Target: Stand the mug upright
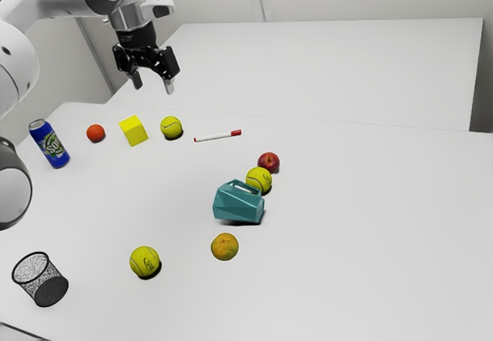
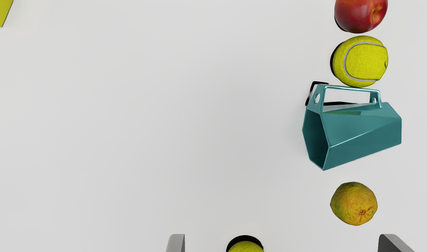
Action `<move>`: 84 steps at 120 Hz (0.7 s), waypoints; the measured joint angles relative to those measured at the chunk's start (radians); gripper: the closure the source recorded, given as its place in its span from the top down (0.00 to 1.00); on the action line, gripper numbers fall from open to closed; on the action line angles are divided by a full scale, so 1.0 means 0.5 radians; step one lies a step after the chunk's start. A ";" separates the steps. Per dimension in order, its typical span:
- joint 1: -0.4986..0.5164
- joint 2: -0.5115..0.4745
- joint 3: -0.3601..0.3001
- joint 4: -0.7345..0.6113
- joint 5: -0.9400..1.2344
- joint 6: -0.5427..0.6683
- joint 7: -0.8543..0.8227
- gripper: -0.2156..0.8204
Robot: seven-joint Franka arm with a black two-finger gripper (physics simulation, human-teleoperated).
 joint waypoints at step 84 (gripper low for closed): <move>0.076 -0.613 0.167 -1.334 -0.655 0.518 0.039 0.79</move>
